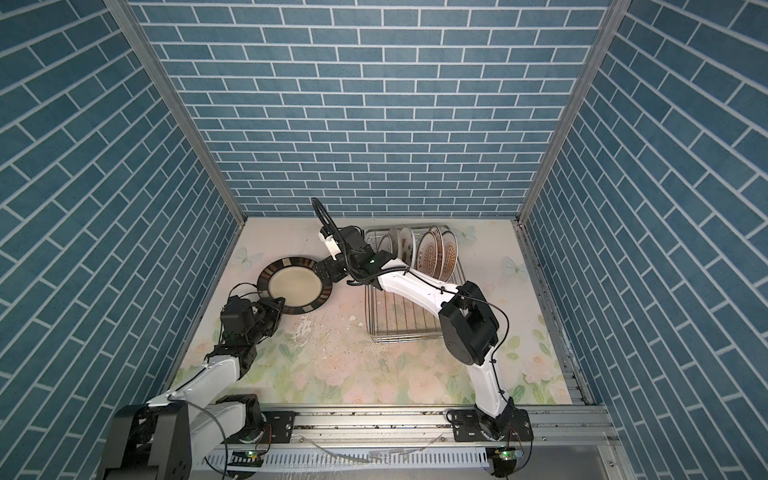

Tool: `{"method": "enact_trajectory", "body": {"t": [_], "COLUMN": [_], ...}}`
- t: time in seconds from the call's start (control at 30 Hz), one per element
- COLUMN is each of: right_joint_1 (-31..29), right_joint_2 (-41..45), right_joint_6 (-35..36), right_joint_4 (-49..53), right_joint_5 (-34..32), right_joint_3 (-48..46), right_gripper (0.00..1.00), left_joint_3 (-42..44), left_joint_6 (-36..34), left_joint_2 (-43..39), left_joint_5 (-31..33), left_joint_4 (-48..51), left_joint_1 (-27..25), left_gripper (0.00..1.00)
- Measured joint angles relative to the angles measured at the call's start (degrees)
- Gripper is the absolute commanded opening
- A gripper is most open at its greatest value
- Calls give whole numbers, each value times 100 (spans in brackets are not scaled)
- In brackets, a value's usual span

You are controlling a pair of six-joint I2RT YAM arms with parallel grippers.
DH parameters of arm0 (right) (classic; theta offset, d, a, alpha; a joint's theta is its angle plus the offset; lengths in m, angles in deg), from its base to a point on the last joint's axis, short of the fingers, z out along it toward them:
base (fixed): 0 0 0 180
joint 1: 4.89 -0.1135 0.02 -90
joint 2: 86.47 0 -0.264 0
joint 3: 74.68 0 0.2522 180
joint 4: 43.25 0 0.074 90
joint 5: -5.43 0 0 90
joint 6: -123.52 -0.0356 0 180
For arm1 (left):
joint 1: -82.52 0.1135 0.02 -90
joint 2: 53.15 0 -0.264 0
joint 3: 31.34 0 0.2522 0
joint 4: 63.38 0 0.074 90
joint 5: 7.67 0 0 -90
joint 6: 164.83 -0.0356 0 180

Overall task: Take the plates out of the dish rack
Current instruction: 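Lower the dark-rimmed plate flat onto the table with the left gripper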

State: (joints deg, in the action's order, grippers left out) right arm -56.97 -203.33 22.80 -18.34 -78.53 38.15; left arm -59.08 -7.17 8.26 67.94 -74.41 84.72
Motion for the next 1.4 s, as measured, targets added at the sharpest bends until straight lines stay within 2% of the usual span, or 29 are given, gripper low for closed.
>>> {"method": "enact_trajectory", "body": {"t": [0.47,0.67,0.8,1.0,1.27,1.4], "right_joint_1": [-7,-7,-7,-11,-37,-39], "right_joint_2": [-938,-1290,-1506,-1670,-2017,-2168], "right_joint_6": [-155,-247,-254,-256,-249,-249], "right_joint_4": [44,55,79,90,232,273], "right_joint_5": [-168,-284,-284,-267,-498,-516], "right_joint_3": [780,964,1108,1145,1908,2168], "right_gripper": [99,98,98,98,98,98], "left_joint_3": [-306,-387,-535,-704,-874,-883], "left_joint_6": [-142,-234,-247,-297,-354,-417], "left_joint_2": [1246,1510,1895,2221,2326,2409], "left_joint_5": [-59,11,-2,15,98,129], "left_joint_4": [-531,-597,-894,-1106,-1139,-1161], "left_joint_1": [184,203,219,240,310,326], "left_gripper": [0,0,10,16,27,28]}}
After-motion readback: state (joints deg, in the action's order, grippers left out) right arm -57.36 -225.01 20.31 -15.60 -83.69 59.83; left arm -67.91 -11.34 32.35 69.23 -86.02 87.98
